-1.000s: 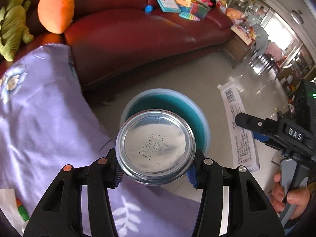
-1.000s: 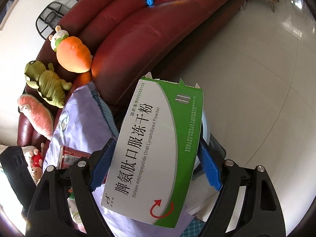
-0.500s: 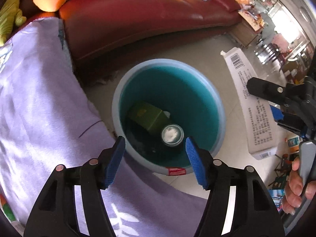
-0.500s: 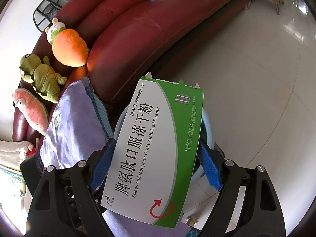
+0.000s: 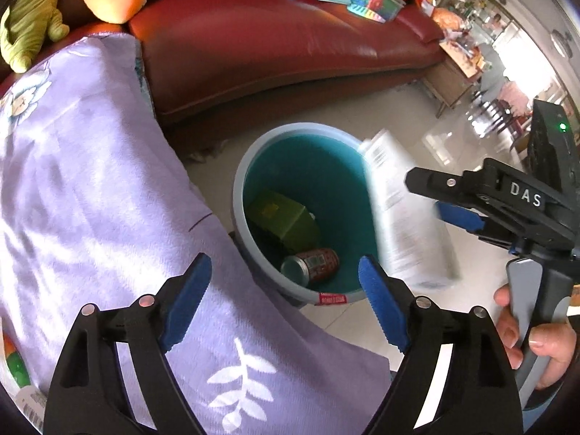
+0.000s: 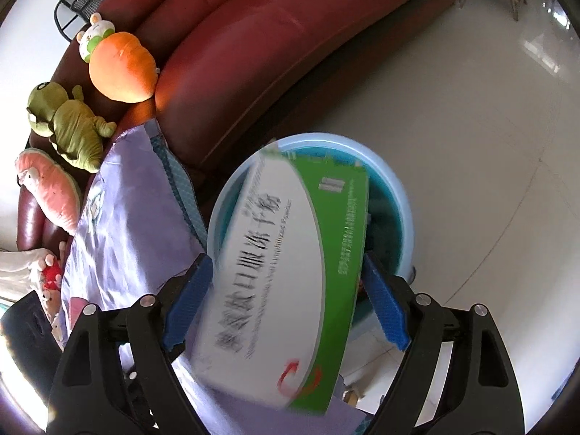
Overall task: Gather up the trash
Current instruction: 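Move both grippers back toward the remaining trash on the table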
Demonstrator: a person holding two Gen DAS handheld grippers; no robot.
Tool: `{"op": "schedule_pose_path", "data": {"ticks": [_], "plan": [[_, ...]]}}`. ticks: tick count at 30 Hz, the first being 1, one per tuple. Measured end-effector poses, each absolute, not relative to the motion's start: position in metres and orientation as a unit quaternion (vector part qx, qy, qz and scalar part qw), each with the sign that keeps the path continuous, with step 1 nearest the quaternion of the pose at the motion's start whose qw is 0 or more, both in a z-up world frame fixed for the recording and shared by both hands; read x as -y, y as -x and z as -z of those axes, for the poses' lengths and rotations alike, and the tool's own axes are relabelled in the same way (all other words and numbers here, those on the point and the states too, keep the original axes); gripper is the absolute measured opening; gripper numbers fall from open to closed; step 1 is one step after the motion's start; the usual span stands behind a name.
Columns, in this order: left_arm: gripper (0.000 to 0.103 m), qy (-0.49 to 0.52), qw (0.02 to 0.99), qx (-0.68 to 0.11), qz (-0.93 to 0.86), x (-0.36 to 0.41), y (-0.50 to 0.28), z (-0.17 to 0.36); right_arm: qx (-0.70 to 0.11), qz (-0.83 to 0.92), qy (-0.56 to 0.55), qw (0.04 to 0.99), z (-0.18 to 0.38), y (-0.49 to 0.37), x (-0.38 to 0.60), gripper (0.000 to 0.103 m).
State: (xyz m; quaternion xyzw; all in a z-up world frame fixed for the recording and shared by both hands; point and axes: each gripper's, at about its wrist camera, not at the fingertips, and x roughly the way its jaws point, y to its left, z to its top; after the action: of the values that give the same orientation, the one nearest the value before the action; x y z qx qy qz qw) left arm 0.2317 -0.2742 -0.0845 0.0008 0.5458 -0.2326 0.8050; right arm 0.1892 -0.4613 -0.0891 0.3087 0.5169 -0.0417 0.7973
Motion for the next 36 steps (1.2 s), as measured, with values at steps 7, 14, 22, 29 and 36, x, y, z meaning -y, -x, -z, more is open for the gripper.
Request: {"op": "schedule_pose_path", "data": {"ticks": [7, 14, 22, 29, 36], "plan": [[0.085, 0.01, 0.809, -0.54, 0.233, 0.259, -0.22, 0.076, -0.502, 0.052, -0.299, 0.81, 0.069, -0.185, 0.456, 0.081], [0.088, 0.027, 0.818, -0.526, 0.232, 0.234, -0.205, 0.059, -0.501, 0.052, -0.282, 0.817, 0.048, -0.17, 0.439, 0.082], [0.088, 0.04, 0.823, -0.52, 0.223, 0.191, -0.182, 0.047, -0.515, 0.046, -0.268, 0.813, 0.044, -0.143, 0.407, 0.085], [0.089, 0.05, 0.837, -0.507, 0.203, 0.145, -0.157, 0.032, -0.524, 0.015, -0.248, 0.815, 0.035, -0.131, 0.361, 0.085], [0.093, 0.059, 0.849, -0.495, 0.175, 0.092, -0.137, 0.02, -0.525, -0.02, -0.219, 0.822, 0.017, -0.127, 0.308, 0.085]]}}
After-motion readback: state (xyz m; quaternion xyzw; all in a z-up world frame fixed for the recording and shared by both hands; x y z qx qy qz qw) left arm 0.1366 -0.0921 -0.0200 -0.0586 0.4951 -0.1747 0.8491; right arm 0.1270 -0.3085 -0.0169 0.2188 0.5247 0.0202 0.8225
